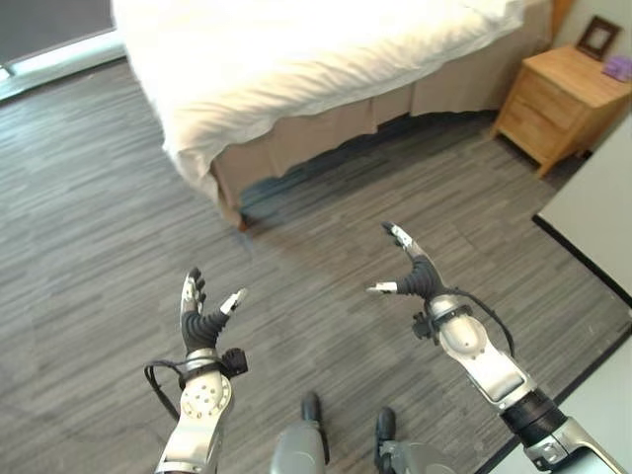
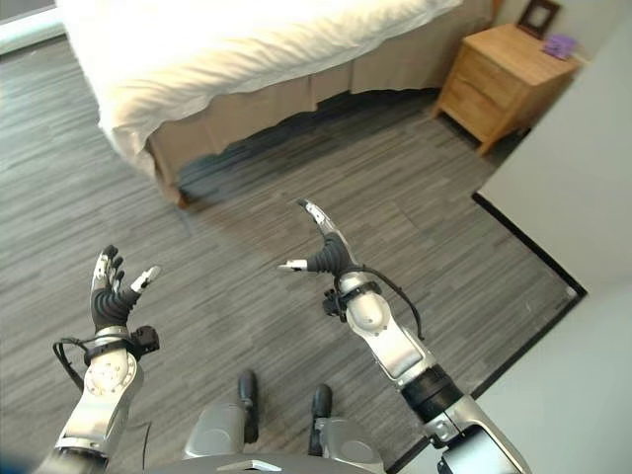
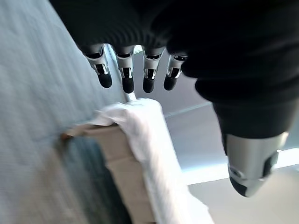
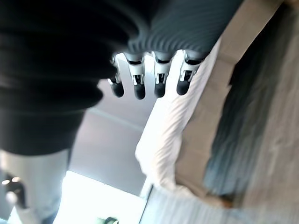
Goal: Pick up bed clothes into laundry basket.
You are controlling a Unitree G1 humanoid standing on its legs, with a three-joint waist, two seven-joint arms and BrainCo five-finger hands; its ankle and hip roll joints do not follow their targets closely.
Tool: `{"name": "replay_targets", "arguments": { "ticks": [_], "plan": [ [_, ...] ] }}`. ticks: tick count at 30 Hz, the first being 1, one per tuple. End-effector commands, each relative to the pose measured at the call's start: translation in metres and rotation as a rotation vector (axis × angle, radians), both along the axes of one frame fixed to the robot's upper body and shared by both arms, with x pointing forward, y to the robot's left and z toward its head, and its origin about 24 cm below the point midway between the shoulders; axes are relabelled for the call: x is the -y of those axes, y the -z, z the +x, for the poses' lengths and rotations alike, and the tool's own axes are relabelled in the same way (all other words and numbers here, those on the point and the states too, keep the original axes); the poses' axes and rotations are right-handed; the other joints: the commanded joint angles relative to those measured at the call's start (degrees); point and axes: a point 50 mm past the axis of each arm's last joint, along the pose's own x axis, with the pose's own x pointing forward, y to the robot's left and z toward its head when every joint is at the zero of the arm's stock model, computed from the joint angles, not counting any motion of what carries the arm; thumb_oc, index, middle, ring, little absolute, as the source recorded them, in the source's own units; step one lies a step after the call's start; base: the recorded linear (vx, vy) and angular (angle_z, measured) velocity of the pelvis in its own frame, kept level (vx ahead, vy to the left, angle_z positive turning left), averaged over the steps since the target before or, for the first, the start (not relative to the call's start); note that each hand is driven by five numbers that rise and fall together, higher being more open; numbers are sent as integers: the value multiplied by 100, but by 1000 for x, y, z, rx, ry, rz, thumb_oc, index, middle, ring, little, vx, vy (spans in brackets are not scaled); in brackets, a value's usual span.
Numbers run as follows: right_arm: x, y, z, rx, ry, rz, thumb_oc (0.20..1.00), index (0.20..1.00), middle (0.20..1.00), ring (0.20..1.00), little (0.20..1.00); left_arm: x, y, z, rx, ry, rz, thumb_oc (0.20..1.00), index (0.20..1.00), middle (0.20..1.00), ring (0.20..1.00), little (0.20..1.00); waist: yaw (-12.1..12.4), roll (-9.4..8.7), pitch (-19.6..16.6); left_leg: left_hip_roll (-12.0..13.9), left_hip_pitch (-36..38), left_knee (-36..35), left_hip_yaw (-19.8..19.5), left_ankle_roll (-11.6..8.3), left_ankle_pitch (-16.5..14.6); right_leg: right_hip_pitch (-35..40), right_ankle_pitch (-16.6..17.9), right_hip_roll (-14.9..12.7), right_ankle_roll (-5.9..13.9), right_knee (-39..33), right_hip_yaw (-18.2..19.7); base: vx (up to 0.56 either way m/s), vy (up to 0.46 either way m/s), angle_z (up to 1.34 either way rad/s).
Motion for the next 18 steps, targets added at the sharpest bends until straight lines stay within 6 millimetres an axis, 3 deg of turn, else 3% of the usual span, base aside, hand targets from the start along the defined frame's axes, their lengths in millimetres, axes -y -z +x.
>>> {"name": "replay_targets", "arguments": {
  "ticks": [1, 4, 7, 8, 9, 12, 18],
  "plan": [
    [5, -9, -8, 0, -22, 132, 1000, 1000, 1000, 1000, 1000, 8, -13, -2, 86, 85, -157, 1000, 1000, 1000, 1000, 1000, -248, 184, -449, -181, 728, -1431, -106, 496, -252, 155, -295, -625, 769, -226, -37, -29, 160, 125],
    [17, 4, -10, -59, 33, 183, 1000, 1000, 1000, 1000, 1000, 13, -13, 2, 75, 136, -166, 1000, 1000, 1000, 1000, 1000, -315, 190, -557, -354, 863, -2125, -536, 536, 34, 5, -256, -770, 781, 209, -312, -60, 125, 84],
    [24, 6, -13, -69, 54, 205, 1000, 1000, 1000, 1000, 1000, 12, -17, 4, 79, 155, -151, 1000, 1000, 1000, 1000, 1000, -386, 204, -520, -399, 801, -2201, -673, 582, 104, -192, -348, -731, 855, 563, -144, -103, 86, 62],
    [26, 5, -13, -69, 61, 226, 1000, 1000, 1000, 1000, 1000, 10, -19, 6, 86, 157, -136, 1000, 1000, 1000, 1000, 1000, -434, 196, -486, -444, 760, -2201, -780, 608, 150, -287, -368, -585, 873, 765, 162, -114, 139, 68],
    [32, 7, -13, -95, 80, 324, 1000, 1000, 1000, 1000, 1000, 13, -29, 17, 121, 174, -137, 1000, 1000, 1000, 1000, 1000, -532, 121, -481, -623, 703, -2201, -1098, 694, 230, -306, -650, 184, 748, 880, 1308, -112, 138, 68],
    [31, 5, -18, -95, 52, 363, 1000, 1000, 1000, 1000, 1000, 14, -27, 14, 121, 175, -154, 1000, 1000, 1000, 1000, 1000, -473, 71, -515, -712, 725, -2201, -1080, 731, 196, -113, -661, 213, 604, 598, 1322, -32, 71, 78],
    [36, 20, -24, -169, 59, 384, 1000, 1000, 1000, 1000, 1000, 18, -18, -1, 85, 173, -201, 1000, 1000, 1000, 1000, 1000, -392, 49, -615, -757, 871, -2201, -911, 795, 127, 222, -530, 140, 592, 141, 1303, 7, 35, -25]
  ]
}}
